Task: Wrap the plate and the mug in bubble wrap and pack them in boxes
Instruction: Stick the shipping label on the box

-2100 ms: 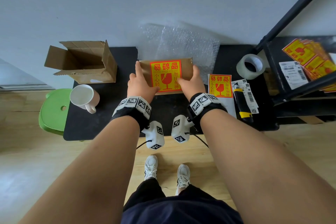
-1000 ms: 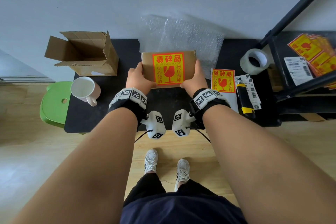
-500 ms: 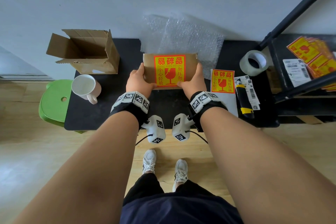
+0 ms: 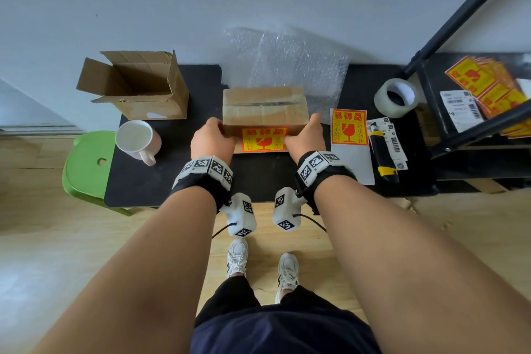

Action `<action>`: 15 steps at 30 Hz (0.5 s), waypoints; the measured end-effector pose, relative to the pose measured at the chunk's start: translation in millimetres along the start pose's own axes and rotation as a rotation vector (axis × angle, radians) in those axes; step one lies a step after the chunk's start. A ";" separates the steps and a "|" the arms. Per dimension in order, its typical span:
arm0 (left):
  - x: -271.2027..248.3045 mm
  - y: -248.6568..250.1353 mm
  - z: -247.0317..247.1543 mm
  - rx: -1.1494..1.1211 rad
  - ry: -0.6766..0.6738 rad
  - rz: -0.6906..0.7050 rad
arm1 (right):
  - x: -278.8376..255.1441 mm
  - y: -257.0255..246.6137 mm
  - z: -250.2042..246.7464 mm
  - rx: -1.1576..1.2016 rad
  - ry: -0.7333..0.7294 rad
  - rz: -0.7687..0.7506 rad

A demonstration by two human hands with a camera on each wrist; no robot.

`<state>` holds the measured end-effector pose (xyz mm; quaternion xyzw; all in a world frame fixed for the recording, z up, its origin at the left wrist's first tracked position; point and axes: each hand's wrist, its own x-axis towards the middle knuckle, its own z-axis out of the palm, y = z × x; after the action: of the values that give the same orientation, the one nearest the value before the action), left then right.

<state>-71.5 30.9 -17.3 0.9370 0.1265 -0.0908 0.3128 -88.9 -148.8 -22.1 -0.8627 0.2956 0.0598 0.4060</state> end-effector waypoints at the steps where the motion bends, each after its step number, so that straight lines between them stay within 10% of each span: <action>1: -1.4 -1.8 1.2 0.018 -0.027 -0.007 | -1.9 0.3 -0.2 -0.024 -0.018 0.015; 9: -6.2 13.4 -13.6 0.072 -0.001 -0.029 | -2.9 -4.1 -11.6 -0.181 -0.016 0.044; 15: -4.4 54.3 -23.4 0.191 0.052 0.246 | 0.8 -3.0 -45.1 -0.165 0.075 0.009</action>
<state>-57.7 2.4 32.8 0.9729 0.0097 -0.0393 0.2277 -92.8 -180.8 9.6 -0.8934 0.3087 0.0532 0.3220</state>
